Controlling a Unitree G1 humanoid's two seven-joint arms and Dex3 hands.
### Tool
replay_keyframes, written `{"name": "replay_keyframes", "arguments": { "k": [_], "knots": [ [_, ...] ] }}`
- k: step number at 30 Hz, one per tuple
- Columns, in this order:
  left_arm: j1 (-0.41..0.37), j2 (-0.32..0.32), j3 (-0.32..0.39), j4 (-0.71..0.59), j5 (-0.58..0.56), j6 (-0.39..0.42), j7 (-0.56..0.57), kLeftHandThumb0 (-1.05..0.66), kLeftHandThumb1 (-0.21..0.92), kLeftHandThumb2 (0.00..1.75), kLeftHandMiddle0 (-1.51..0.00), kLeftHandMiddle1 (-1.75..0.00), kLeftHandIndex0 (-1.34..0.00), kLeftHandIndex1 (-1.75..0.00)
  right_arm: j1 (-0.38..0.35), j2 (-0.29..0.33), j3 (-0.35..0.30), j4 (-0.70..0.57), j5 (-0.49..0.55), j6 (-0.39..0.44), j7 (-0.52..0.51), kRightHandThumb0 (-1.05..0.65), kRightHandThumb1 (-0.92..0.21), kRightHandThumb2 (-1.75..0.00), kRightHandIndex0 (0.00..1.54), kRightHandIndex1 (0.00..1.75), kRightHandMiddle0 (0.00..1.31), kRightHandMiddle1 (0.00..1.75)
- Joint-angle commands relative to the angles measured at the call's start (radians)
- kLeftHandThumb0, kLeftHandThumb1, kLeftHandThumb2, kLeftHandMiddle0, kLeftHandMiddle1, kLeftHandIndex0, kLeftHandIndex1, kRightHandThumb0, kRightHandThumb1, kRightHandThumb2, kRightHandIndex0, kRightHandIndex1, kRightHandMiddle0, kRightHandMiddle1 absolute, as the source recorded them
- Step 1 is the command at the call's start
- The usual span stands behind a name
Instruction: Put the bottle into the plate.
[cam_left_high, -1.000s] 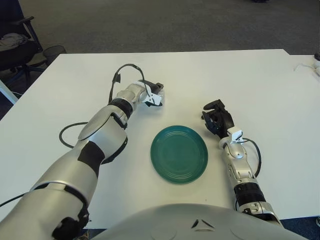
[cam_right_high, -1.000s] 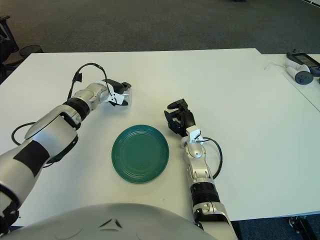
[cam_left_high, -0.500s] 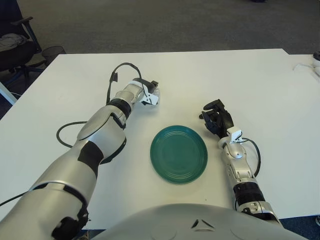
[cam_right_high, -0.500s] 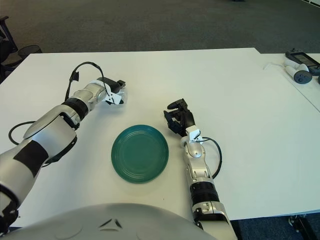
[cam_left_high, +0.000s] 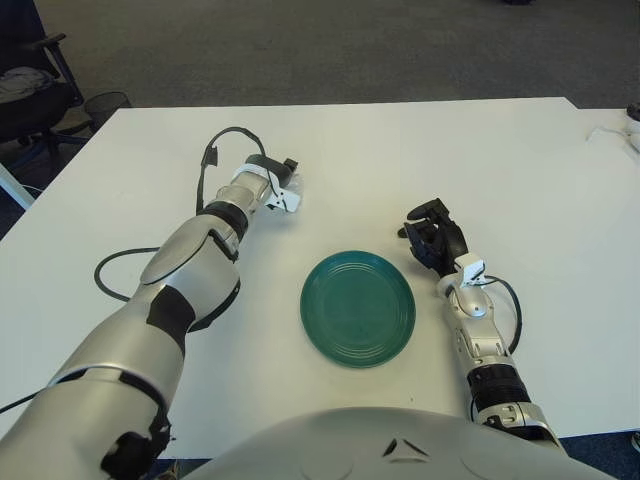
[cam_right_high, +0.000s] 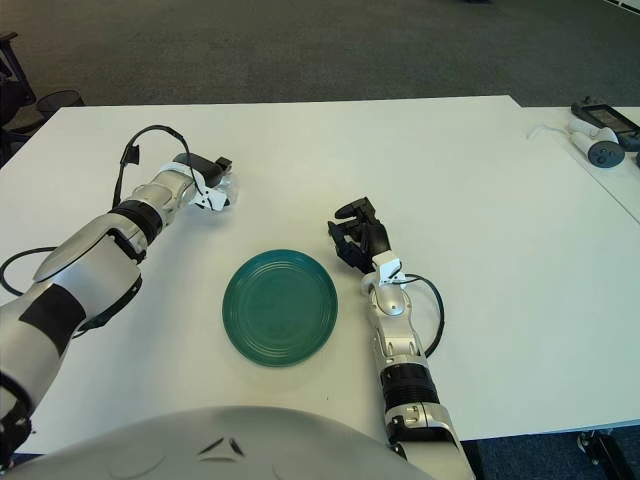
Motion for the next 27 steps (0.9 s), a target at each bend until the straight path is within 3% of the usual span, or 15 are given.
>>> {"name": "replay_keyframes", "arguments": {
  "k": [1, 11, 15, 23, 27],
  "knots": [
    [0.104, 0.0, -0.041, 0.044, 0.046, -0.001, -0.014, -0.73, 0.9, 0.27, -0.34, -0.6, 0.0, -0.89, 0.09, 0.004, 0.006, 0.076, 0.001, 0.085, 0.007, -0.01, -0.92, -0.39, 0.43, 1.32, 0.16, 1.75],
    [0.126, 0.009, -0.057, 0.046, 0.064, 0.005, 0.033, -0.68, 0.86, 0.25, -0.37, -0.71, 0.0, -1.03, 0.097, 0.004, 0.007, 0.064, 0.003, 0.087, 0.009, -0.01, -0.92, -0.39, 0.43, 1.32, 0.17, 1.75],
    [0.136, 0.008, -0.05, 0.048, 0.06, 0.006, 0.047, -0.65, 0.84, 0.28, -0.39, -0.76, -0.07, -1.28, 0.099, 0.003, 0.007, 0.06, 0.002, 0.091, 0.008, -0.01, -0.92, -0.39, 0.43, 1.32, 0.17, 1.75],
    [0.163, 0.004, -0.006, 0.05, 0.023, -0.007, 0.072, -0.6, 0.73, 0.47, -0.37, -0.84, -0.18, -1.61, 0.097, -0.001, 0.007, 0.066, 0.002, 0.092, 0.011, -0.01, -0.92, -0.39, 0.43, 1.32, 0.17, 1.75],
    [0.169, 0.003, 0.012, 0.049, 0.008, -0.02, 0.08, -0.45, 0.65, 0.72, -0.39, -0.87, -0.41, -1.6, 0.096, -0.002, 0.006, 0.069, 0.006, 0.089, 0.017, -0.01, -0.92, -0.39, 0.43, 1.31, 0.17, 1.75]
  ]
}}
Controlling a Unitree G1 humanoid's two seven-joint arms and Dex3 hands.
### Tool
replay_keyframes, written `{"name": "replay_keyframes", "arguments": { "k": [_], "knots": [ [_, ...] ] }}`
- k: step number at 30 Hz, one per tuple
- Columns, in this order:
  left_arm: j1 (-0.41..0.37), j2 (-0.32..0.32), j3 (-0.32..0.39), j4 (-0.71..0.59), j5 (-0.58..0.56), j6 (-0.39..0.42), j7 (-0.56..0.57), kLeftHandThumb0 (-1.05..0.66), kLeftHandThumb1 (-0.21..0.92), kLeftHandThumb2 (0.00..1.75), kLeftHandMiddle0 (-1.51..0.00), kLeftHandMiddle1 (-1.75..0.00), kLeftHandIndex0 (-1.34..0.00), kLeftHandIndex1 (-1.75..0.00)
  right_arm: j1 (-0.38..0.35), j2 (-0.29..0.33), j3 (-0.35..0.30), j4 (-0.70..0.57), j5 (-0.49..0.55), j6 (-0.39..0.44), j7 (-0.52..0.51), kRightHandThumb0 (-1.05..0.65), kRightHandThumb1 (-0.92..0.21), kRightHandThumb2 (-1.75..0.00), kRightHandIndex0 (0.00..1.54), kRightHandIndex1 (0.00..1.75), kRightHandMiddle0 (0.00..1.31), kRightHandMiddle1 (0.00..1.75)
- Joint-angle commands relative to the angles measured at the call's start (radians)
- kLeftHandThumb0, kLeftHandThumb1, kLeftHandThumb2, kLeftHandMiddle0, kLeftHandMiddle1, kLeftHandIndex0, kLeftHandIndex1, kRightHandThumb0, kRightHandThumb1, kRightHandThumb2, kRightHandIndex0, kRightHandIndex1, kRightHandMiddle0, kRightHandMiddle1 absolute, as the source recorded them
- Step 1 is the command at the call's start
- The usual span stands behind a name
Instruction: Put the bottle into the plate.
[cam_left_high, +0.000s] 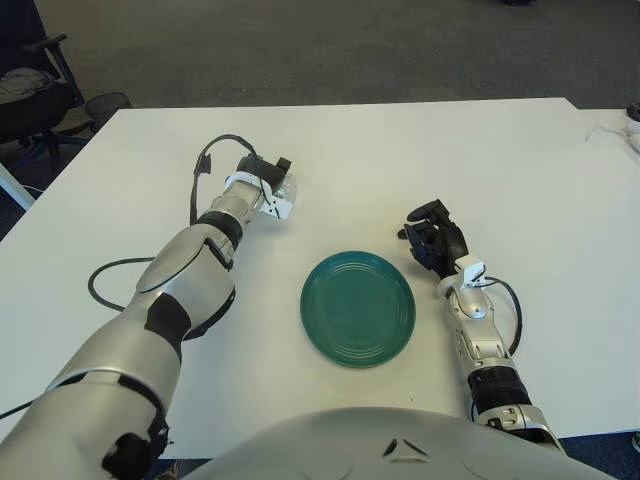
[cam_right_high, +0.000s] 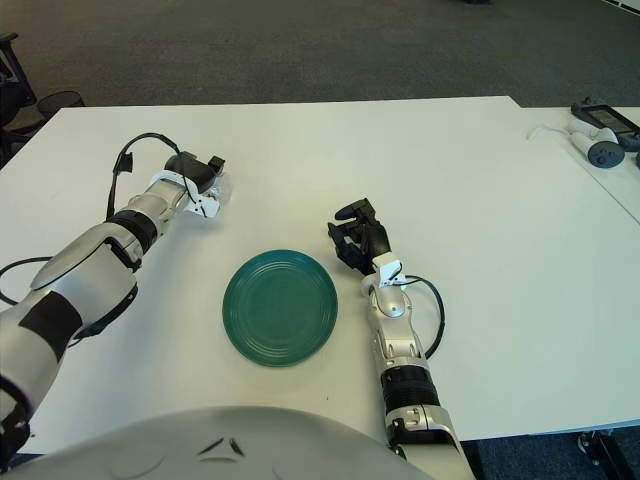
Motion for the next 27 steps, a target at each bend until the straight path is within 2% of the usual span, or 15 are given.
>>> {"name": "replay_keyframes", "arguments": {
  "k": [1, 5, 10, 13, 15, 16, 19, 23, 27],
  "knots": [
    [0.118, -0.008, -0.005, 0.046, 0.002, -0.04, -0.043, -0.44, 0.61, 0.8, -0.41, -0.87, -0.45, -1.61, 0.086, 0.0, 0.004, 0.079, 0.007, 0.087, 0.017, -0.01, -0.92, -0.39, 0.43, 1.31, 0.17, 1.75],
    [0.132, -0.008, 0.025, 0.045, -0.022, -0.062, -0.023, -0.43, 0.52, 0.96, -0.47, -0.85, -0.51, -1.65, 0.088, 0.002, 0.003, 0.075, 0.014, 0.089, 0.022, -0.01, -0.92, -0.39, 0.43, 1.32, 0.17, 1.75],
    [0.138, -0.007, 0.037, 0.044, -0.032, -0.081, 0.011, -0.42, 0.51, 0.99, -0.5, -0.79, -0.52, -1.66, 0.089, 0.002, 0.003, 0.073, 0.018, 0.087, 0.026, -0.01, -0.92, -0.39, 0.43, 1.32, 0.17, 1.75],
    [0.142, -0.012, 0.059, 0.036, -0.047, -0.102, 0.097, -0.42, 0.53, 0.99, -0.52, -0.83, -0.48, -1.68, 0.09, 0.002, 0.003, 0.073, 0.02, 0.087, 0.027, -0.01, -0.92, -0.39, 0.43, 1.32, 0.17, 1.75],
    [0.15, -0.012, 0.083, 0.034, -0.065, -0.118, 0.153, -0.41, 0.55, 0.99, -0.54, -0.96, -0.46, -1.71, 0.088, 0.001, 0.002, 0.073, 0.021, 0.088, 0.028, -0.01, -0.92, -0.39, 0.43, 1.32, 0.17, 1.75],
    [0.154, -0.012, 0.096, 0.033, -0.076, -0.127, 0.181, -0.42, 0.51, 1.04, -0.66, -1.25, -0.48, -1.72, 0.088, 0.001, 0.002, 0.072, 0.021, 0.089, 0.028, -0.01, -0.92, -0.39, 0.43, 1.32, 0.17, 1.75],
    [0.161, -0.014, 0.125, 0.032, -0.101, -0.148, 0.225, -0.43, 0.47, 1.11, -0.82, -1.58, -0.5, -1.74, 0.089, 0.001, 0.002, 0.071, 0.02, 0.09, 0.027, -0.01, -0.92, -0.39, 0.43, 1.32, 0.17, 1.75],
    [0.169, -0.02, 0.233, 0.018, -0.199, -0.237, 0.298, -0.44, 0.44, 1.16, -0.96, -1.71, -0.52, -1.74, 0.089, 0.0, 0.003, 0.071, 0.017, 0.092, 0.025, -0.01, -0.92, -0.39, 0.43, 1.32, 0.17, 1.75],
    [0.157, -0.029, 0.315, 0.01, -0.272, -0.303, 0.293, -0.44, 0.43, 1.17, -1.01, -1.74, -0.52, -1.75, 0.088, 0.0, 0.002, 0.073, 0.02, 0.091, 0.028, -0.01, -0.92, -0.39, 0.43, 1.32, 0.17, 1.75]
  ]
}}
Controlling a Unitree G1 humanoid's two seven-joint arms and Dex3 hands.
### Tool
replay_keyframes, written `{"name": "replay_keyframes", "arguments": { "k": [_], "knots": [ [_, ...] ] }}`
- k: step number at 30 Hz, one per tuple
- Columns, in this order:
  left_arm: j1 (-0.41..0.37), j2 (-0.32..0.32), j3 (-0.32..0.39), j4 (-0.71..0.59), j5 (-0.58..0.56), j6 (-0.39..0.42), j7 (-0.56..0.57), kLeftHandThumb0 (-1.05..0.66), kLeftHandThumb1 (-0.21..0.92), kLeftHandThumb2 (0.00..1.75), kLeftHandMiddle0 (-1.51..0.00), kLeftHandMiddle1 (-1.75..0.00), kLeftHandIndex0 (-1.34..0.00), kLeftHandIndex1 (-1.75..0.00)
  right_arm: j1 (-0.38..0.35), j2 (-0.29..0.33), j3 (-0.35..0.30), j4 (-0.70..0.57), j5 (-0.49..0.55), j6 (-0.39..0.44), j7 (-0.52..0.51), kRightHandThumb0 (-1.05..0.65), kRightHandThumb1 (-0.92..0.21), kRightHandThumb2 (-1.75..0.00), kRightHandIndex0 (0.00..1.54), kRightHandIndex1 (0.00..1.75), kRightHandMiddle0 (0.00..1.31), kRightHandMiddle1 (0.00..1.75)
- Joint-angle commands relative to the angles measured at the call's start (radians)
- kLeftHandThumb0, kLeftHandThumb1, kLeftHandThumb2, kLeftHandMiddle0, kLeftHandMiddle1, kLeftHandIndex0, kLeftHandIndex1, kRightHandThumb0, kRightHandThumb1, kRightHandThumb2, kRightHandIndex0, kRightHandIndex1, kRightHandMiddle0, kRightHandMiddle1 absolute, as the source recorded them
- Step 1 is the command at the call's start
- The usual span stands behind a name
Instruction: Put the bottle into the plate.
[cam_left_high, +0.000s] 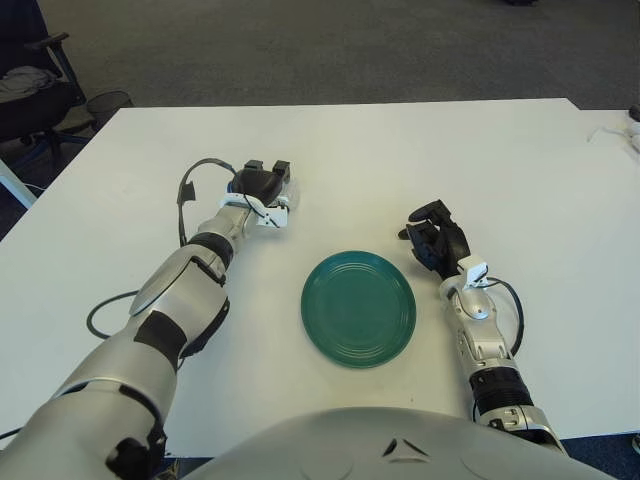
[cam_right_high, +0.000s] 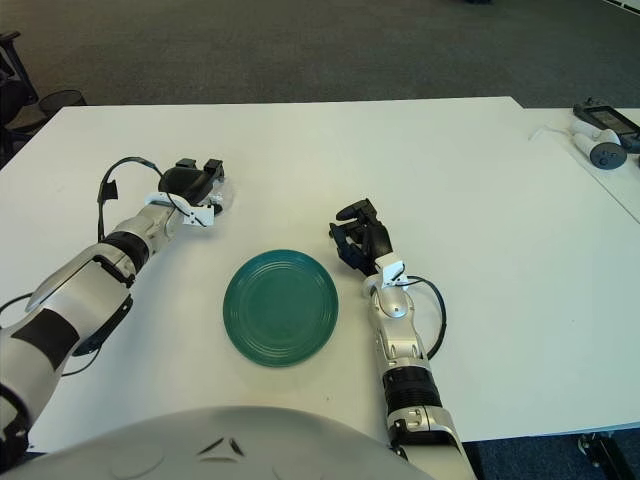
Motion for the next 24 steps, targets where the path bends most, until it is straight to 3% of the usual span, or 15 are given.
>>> {"name": "replay_keyframes", "arguments": {
  "k": [1, 5, 10, 24],
  "knots": [
    [0.037, -0.028, 0.061, 0.015, -0.06, -0.059, -0.036, -0.44, 0.43, 1.17, -1.02, -1.74, -0.52, -1.75, 0.083, 0.003, 0.004, 0.077, 0.006, 0.09, 0.012, -0.01, -0.92, -0.39, 0.43, 1.32, 0.17, 1.75],
    [0.005, -0.05, 0.172, -0.038, -0.176, -0.198, -0.021, -0.45, 0.41, 1.19, -1.07, -1.75, -0.54, -1.75, 0.085, 0.004, 0.004, 0.076, 0.008, 0.085, 0.015, -0.01, -0.92, -0.39, 0.43, 1.32, 0.17, 1.75],
    [0.014, -0.063, 0.234, -0.098, -0.236, -0.325, -0.003, -0.45, 0.38, 1.23, -1.11, -1.75, -0.56, -1.75, 0.084, 0.002, 0.007, 0.076, -0.001, 0.086, 0.008, -0.01, -0.92, -0.39, 0.43, 1.31, 0.17, 1.75],
    [0.03, -0.03, 0.231, -0.238, -0.141, -0.566, 0.175, -0.47, 0.32, 1.31, -1.15, -1.75, -0.61, -1.75, 0.078, -0.001, 0.004, 0.092, 0.007, 0.077, 0.02, -0.01, -0.92, -0.39, 0.43, 1.32, 0.17, 1.75]
  ]
}}
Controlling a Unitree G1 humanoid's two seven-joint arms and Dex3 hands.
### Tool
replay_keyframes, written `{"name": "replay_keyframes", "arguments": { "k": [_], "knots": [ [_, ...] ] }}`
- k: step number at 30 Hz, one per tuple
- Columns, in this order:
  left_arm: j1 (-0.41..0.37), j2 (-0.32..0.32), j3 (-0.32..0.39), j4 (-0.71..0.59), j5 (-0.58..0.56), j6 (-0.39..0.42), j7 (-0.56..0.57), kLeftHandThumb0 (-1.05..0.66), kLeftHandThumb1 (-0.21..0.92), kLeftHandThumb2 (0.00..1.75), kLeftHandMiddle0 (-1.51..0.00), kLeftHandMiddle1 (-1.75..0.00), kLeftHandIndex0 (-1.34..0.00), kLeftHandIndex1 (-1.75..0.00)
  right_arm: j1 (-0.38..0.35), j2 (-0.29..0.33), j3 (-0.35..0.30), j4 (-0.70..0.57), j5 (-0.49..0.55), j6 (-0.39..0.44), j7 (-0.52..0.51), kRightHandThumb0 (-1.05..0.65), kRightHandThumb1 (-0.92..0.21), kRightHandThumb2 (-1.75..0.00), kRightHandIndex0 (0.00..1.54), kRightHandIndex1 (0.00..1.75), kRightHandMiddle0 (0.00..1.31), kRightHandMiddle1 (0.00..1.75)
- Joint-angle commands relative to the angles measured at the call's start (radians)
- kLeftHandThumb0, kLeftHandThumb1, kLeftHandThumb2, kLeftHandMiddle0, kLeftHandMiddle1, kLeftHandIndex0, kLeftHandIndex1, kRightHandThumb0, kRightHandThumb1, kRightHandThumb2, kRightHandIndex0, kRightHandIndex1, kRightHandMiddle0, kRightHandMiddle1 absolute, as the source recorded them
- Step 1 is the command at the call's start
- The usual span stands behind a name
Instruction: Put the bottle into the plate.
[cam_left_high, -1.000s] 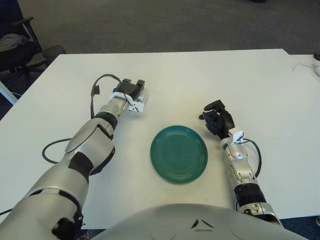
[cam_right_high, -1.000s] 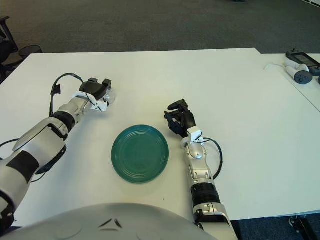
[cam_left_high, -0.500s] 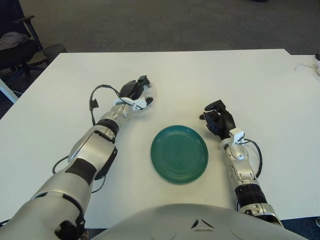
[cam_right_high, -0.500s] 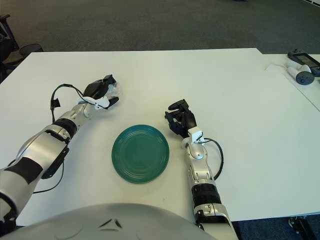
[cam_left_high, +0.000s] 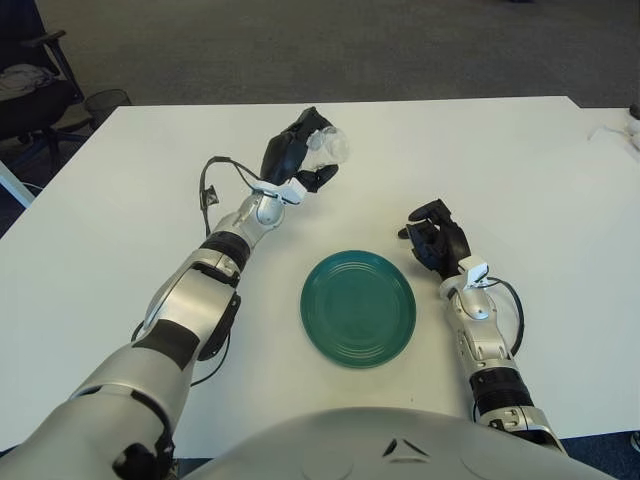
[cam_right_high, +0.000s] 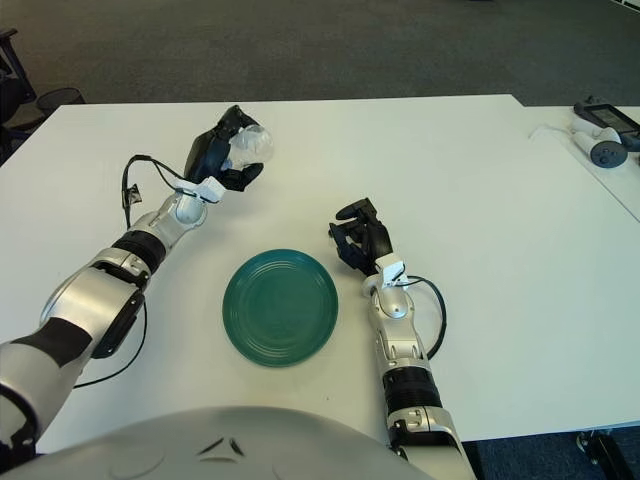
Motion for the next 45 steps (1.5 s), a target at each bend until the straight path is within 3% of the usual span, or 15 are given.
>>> {"name": "replay_keyframes", "arguments": {
  "k": [1, 6, 12, 17, 21, 23, 24, 30, 32, 35, 38, 45],
  "knots": [
    [0.01, 0.029, 0.002, -0.031, 0.026, -0.057, 0.046, -0.47, 0.31, 1.32, -1.16, -1.75, -0.61, -1.75, 0.078, 0.003, 0.004, 0.093, 0.002, 0.091, 0.007, -0.01, -0.92, -0.39, 0.42, 1.32, 0.17, 1.75],
    [-0.01, 0.032, 0.017, -0.101, 0.041, -0.143, 0.08, -0.47, 0.31, 1.32, -1.16, -1.75, -0.61, -1.75, 0.079, 0.005, 0.006, 0.082, -0.008, 0.108, -0.006, -0.01, -0.92, -0.39, 0.43, 1.32, 0.17, 1.75],
    [0.001, 0.026, 0.03, -0.186, 0.022, -0.232, 0.027, -0.47, 0.31, 1.31, -1.19, -1.75, -0.61, -1.75, 0.075, 0.009, 0.004, 0.089, -0.002, 0.11, -0.009, -0.01, -0.92, -0.39, 0.43, 1.32, 0.17, 1.75],
    [0.064, 0.024, 0.0, -0.296, -0.09, -0.35, -0.143, -0.47, 0.32, 1.31, -1.2, -1.75, -0.6, -1.75, 0.076, 0.012, 0.005, 0.09, -0.006, 0.107, -0.016, -0.01, -0.92, -0.39, 0.43, 1.32, 0.17, 1.75],
    [0.132, 0.033, -0.036, -0.381, -0.153, -0.396, -0.271, -0.46, 0.33, 1.29, -1.19, -1.75, -0.59, -1.75, 0.077, 0.013, 0.008, 0.09, -0.007, 0.107, -0.017, -0.01, -0.92, -0.39, 0.42, 1.32, 0.17, 1.75],
    [0.2, 0.046, -0.072, -0.487, -0.164, -0.421, -0.331, -0.46, 0.34, 1.28, -1.18, -1.75, -0.59, -1.75, 0.077, 0.015, 0.008, 0.088, 0.002, 0.099, -0.009, -0.01, -0.92, -0.39, 0.42, 1.32, 0.18, 1.75],
    [0.23, 0.052, -0.085, -0.53, -0.169, -0.433, -0.358, -0.46, 0.35, 1.28, -1.17, -1.75, -0.58, -1.75, 0.077, 0.017, 0.008, 0.086, 0.005, 0.096, -0.007, -0.01, -0.92, -0.4, 0.36, 1.41, 0.21, 1.69],
    [0.308, 0.071, -0.119, -0.652, -0.223, -0.469, -0.472, -0.45, 0.37, 1.25, -1.17, -1.75, -0.57, -1.75, 0.103, 0.036, 0.026, -0.034, -0.002, 0.154, -0.023, -0.01, -0.92, -0.42, 0.27, 1.56, 0.24, 1.61],
    [0.322, 0.076, -0.16, -0.661, -0.253, -0.483, -0.516, -0.45, 0.37, 1.24, -1.16, -1.75, -0.56, -1.75, 0.123, 0.043, 0.036, -0.092, -0.017, 0.191, -0.041, -0.01, -0.92, -0.43, 0.26, 1.57, 0.25, 1.6],
    [0.341, 0.08, -0.185, -0.652, -0.2, -0.505, -0.578, -0.45, 0.38, 1.24, -1.16, -1.75, -0.56, -1.75, 0.137, 0.047, 0.05, -0.137, -0.038, 0.229, -0.061, -0.01, -0.92, -0.43, 0.26, 1.58, 0.24, 1.6],
    [0.352, 0.077, -0.151, -0.637, -0.086, -0.524, -0.607, -0.46, 0.37, 1.25, -1.17, -1.75, -0.57, -1.75, 0.142, 0.046, 0.058, -0.149, -0.05, 0.248, -0.073, -0.01, -0.92, -0.41, 0.35, 1.42, 0.2, 1.7],
    [0.311, 0.088, -0.063, -0.614, 0.152, -0.552, -0.587, -0.49, 0.28, 1.35, -1.19, -1.75, -0.64, -1.75, 0.116, 0.029, 0.042, -0.018, -0.038, 0.178, -0.054, -0.01, -0.92, -0.41, 0.4, 1.36, 0.16, 1.74]
  ]
}}
